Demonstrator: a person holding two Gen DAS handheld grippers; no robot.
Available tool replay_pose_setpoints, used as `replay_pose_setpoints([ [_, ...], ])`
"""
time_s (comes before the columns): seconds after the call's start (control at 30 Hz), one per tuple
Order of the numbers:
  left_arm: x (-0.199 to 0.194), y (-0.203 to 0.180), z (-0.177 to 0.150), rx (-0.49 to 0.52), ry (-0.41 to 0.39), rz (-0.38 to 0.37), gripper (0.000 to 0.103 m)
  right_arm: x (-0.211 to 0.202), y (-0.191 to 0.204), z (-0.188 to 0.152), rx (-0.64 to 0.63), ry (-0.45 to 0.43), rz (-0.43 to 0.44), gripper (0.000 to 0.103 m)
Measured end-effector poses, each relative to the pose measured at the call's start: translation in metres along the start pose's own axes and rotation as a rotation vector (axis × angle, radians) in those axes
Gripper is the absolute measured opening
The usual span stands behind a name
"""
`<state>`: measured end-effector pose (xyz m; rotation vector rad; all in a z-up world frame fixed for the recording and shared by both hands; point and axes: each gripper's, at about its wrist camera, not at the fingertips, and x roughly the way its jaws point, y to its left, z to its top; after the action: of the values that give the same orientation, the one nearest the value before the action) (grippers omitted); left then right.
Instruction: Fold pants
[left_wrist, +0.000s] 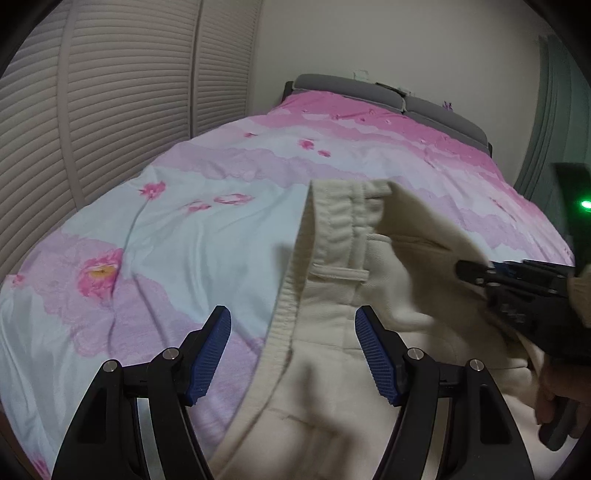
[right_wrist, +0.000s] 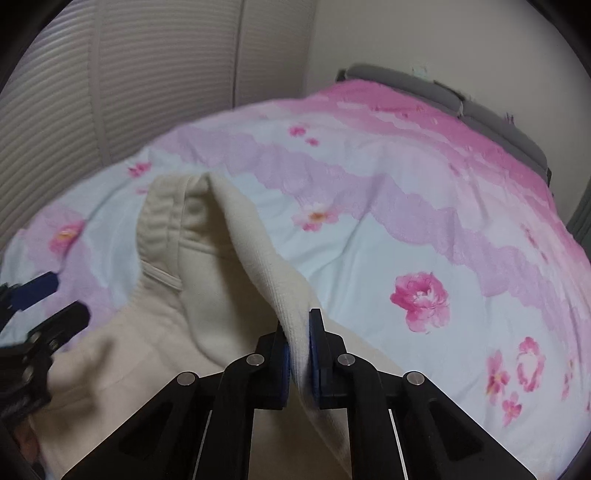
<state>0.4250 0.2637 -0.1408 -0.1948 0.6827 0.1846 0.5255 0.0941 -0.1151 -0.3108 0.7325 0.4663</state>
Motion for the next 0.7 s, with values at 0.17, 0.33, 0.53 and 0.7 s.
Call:
replay_pose_setpoints([
  [0.17, -0.044, 0.021, -0.009, -0.025, -0.035, 0.003, 0.069, -0.073, 0.026, -0.010, -0.067, -0.095, 0.093, 0.009],
  [0.33, -0.100, 0.043, -0.032, -0.031, -0.066, 0.030, 0.071, -0.108, 0.062, -0.042, -0.142, -0.055, 0.178, 0.009],
  [0.53, -0.140, 0.059, -0.061, -0.006, -0.070, 0.069, 0.072, -0.108, 0.104, -0.099, -0.198, 0.047, 0.248, 0.009],
  [0.7, -0.138, 0.060, -0.077, -0.012, -0.040, 0.058, 0.072, -0.109, 0.108, -0.134, -0.157, 0.085, 0.267, 0.009],
])
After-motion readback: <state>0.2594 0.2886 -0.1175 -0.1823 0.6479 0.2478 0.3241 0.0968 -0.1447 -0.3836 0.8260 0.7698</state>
